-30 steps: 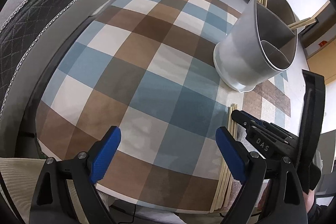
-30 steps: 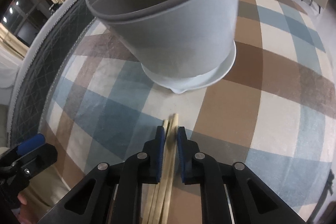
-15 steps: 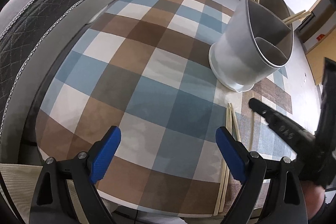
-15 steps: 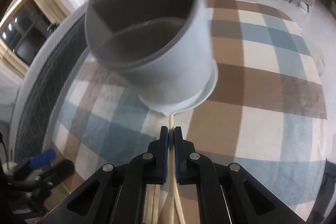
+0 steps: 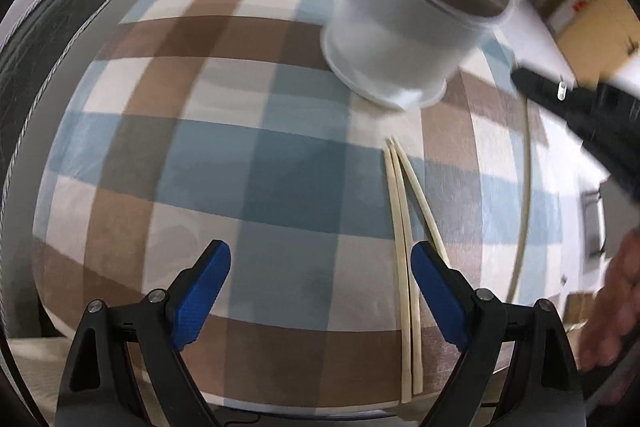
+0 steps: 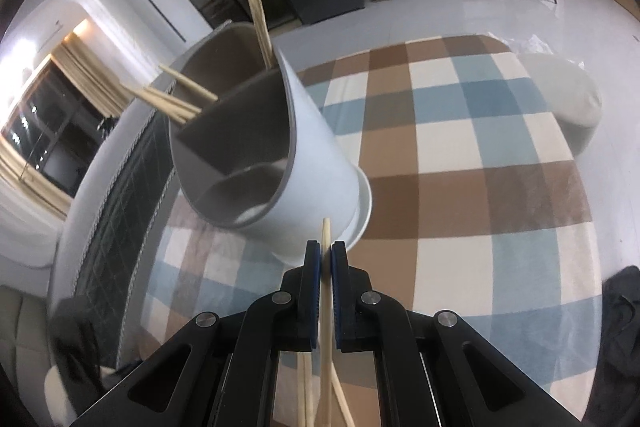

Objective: Organize utensils
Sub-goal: 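Close the left gripper on a chopstick while the right gripper holds its chopstick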

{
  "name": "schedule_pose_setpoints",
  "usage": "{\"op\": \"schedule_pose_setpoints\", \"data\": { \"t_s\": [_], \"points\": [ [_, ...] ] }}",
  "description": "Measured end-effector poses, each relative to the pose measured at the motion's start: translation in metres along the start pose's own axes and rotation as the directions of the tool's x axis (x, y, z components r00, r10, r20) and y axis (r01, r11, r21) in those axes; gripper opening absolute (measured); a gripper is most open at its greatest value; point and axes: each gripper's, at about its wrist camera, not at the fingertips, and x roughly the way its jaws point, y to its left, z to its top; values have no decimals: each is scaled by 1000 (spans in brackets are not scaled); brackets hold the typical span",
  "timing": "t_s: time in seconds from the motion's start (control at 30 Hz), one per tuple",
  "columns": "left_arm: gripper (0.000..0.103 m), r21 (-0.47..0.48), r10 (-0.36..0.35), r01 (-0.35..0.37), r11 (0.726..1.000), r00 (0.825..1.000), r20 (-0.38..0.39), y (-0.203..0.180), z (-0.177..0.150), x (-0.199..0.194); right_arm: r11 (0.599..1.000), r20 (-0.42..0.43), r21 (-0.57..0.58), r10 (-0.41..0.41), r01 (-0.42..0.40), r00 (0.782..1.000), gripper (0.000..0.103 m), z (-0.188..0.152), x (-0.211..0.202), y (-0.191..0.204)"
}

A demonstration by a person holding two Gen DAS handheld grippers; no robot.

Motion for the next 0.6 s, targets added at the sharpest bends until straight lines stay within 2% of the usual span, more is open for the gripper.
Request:
{"op": "schedule_pose_setpoints", "data": {
  "t_s": [0.3,0.4,0.6],
  "points": [
    [88,51,62,-60,997,997,-41,-14,-4,30,999,51,6,-34,33,998,5,5,-11,0],
    [89,85,73,-71,994,997,-12,-19,-5,30,998,46,4,-56,56,997,5,6,-10,-1],
    [89,87,91,-89,992,996,-9,-17,-7,30,996,45,-3,-89,89,995,5,8,-9,-2]
  ]
}}
